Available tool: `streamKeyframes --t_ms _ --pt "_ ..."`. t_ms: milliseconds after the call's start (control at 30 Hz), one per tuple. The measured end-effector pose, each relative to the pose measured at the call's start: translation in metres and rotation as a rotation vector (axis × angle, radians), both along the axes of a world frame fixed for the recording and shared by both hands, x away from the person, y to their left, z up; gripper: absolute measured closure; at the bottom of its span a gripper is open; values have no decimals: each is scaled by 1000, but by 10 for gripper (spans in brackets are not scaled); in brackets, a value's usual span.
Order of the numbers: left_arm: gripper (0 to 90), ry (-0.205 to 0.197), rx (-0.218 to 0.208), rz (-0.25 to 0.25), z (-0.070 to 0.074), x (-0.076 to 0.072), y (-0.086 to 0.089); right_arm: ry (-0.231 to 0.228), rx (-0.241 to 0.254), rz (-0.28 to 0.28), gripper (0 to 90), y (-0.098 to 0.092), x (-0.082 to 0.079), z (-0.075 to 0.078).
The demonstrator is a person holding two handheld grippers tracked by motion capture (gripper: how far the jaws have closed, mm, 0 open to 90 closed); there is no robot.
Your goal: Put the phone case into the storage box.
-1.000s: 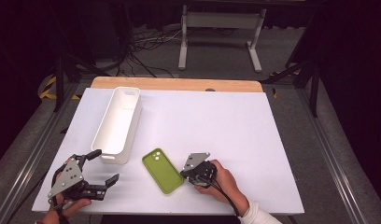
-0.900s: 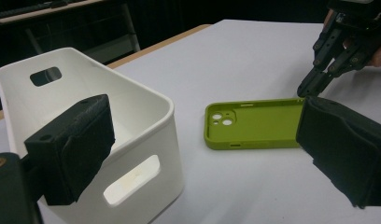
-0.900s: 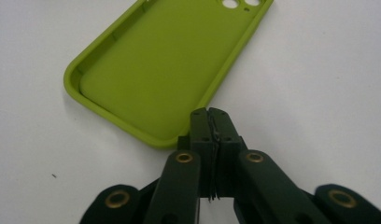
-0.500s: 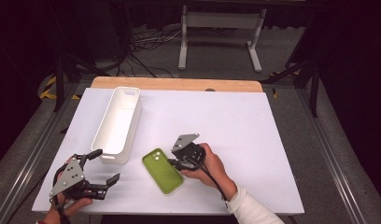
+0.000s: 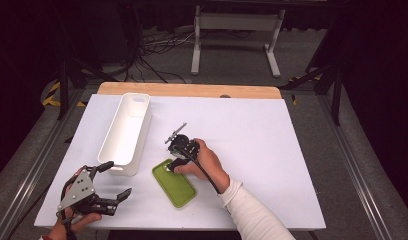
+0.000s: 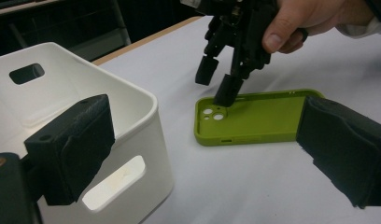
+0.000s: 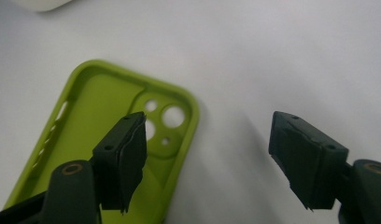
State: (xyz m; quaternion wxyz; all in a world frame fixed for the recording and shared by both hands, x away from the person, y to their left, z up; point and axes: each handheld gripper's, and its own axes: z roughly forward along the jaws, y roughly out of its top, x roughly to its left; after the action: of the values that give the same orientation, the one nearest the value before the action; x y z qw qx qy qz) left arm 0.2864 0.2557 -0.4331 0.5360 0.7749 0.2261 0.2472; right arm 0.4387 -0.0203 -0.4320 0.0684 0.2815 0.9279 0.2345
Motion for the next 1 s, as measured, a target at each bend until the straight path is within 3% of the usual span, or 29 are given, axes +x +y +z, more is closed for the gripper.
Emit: streamKeyframes --t_ms 167,267,300,400,767,900,1000 --pt "52 3 6 -7 -1 0 -1 30 -3 -22 489 5 8 -2" --pt "52 7 11 -10 -1 1 -2 59 19 -4 623 6 10 -1" --pt "52 8 13 -10 -1 1 -2 59 19 -4 623 6 10 -1" --pt "52 9 20 -16 -2 1 -3 76 20 26 793 7 7 0" --pt "52 14 26 -20 -2 1 -4 74 -36 25 824 12 4 3" --pt "52 16 27 -21 -2 1 -3 32 -61 -1 846 16 -1 3" --pt "53 12 22 -23 -2 1 -3 9 -53 -24 851 17 -6 2"
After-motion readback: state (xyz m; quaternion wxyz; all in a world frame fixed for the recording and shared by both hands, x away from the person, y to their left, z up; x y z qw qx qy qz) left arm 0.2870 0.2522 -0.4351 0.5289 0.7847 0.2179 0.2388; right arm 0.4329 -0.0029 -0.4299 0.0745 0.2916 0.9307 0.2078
